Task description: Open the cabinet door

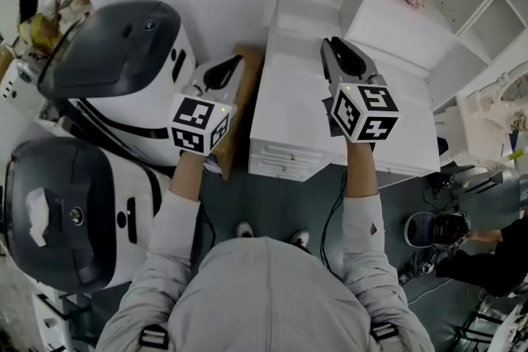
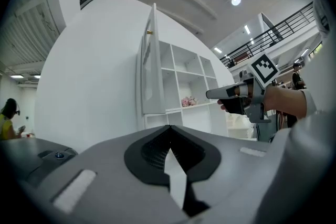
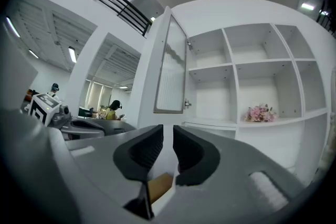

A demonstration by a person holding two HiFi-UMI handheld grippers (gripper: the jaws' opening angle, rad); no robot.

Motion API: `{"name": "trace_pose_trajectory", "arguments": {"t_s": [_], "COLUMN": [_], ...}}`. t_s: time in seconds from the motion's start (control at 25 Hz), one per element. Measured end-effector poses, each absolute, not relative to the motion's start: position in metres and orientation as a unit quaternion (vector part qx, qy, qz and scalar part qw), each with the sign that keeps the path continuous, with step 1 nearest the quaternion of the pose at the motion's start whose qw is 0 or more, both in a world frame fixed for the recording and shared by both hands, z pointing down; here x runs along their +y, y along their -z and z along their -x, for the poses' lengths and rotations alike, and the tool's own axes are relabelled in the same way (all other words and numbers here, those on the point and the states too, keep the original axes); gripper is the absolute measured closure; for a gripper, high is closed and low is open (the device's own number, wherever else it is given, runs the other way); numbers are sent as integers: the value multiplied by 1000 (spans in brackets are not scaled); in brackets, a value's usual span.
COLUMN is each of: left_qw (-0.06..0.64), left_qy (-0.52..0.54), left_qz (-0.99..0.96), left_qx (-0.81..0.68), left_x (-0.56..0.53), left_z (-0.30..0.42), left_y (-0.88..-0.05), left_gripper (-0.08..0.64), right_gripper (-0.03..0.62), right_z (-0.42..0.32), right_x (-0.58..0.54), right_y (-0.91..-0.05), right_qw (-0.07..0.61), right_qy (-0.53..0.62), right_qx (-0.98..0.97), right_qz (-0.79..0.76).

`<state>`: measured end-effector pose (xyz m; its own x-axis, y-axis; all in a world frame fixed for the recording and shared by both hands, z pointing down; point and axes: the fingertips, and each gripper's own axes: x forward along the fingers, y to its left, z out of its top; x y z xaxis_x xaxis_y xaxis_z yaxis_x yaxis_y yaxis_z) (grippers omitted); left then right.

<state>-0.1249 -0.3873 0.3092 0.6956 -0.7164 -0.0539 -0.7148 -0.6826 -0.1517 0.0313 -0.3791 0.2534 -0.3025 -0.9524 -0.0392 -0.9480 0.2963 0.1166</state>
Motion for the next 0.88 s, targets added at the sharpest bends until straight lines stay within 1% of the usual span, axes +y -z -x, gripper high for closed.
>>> {"name": "trace_pose_trajectory", "arguments": {"t_s": [0.08, 0.2, 0.32, 0.48, 0.64, 0.88], "left_qw": [85, 106, 125, 126, 122, 111], "left_qy": [7, 9, 7, 10, 17, 21], "left_qz": [923, 925, 925, 932, 933, 938], "left_qx": [376, 364, 358, 339, 338, 329], "left_x": [-379, -368, -362, -350, -337, -324], "left_z": [103, 74, 49, 15, -5, -20], "left_y": [-309, -308, -306, -309, -318, -328], "left_gripper": [541, 541, 541, 541, 541, 541], "right_gripper": [545, 591, 591, 591, 591, 591], "right_z": [-55, -90, -123, -164, -190, -213], "right_x": [-367, -349, -328, -296, -267, -241], "right_y": [-260, -271, -282, -293, -306, -322], "right_qw": [17, 30, 51, 67, 86, 81], "right_qy": [48, 38, 37, 33, 39, 32], "right_qx": [-794, -777, -763, -753, -748, -746], "right_qz": [-605, -628, -643, -654, -657, -660]}}
